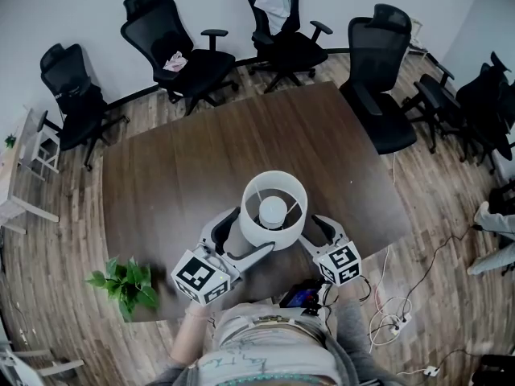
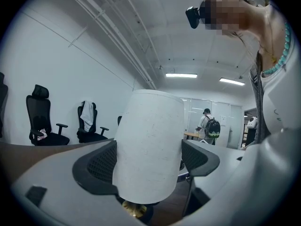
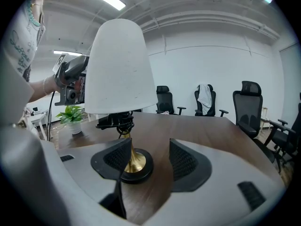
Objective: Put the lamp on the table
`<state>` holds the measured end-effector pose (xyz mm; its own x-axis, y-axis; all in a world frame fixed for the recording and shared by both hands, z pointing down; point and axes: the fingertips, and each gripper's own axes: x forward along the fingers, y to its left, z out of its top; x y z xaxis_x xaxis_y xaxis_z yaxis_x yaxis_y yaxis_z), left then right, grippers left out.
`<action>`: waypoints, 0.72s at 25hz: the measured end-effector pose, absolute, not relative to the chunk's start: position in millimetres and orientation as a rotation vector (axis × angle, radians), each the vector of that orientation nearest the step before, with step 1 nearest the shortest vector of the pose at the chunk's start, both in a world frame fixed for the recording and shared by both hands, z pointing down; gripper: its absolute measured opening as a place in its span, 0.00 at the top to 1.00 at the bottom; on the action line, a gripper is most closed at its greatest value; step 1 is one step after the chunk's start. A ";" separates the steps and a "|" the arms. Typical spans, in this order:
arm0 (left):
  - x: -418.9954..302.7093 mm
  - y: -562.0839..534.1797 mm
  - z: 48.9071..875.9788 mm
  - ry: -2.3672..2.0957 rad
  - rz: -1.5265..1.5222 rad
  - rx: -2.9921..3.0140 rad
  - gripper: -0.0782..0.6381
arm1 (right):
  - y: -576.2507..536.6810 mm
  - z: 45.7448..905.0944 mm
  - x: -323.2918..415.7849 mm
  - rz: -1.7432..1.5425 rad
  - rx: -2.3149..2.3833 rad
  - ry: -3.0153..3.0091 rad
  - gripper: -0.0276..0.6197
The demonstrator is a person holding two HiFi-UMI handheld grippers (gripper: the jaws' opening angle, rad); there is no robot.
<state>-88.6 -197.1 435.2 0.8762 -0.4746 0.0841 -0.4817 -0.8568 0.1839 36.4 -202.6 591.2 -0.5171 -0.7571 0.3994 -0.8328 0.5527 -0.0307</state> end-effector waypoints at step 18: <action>-95.2 -187.1 441.3 -0.664 0.051 2.842 0.30 | -182.0 575.0 43.1 0.284 1.387 -2.411 0.58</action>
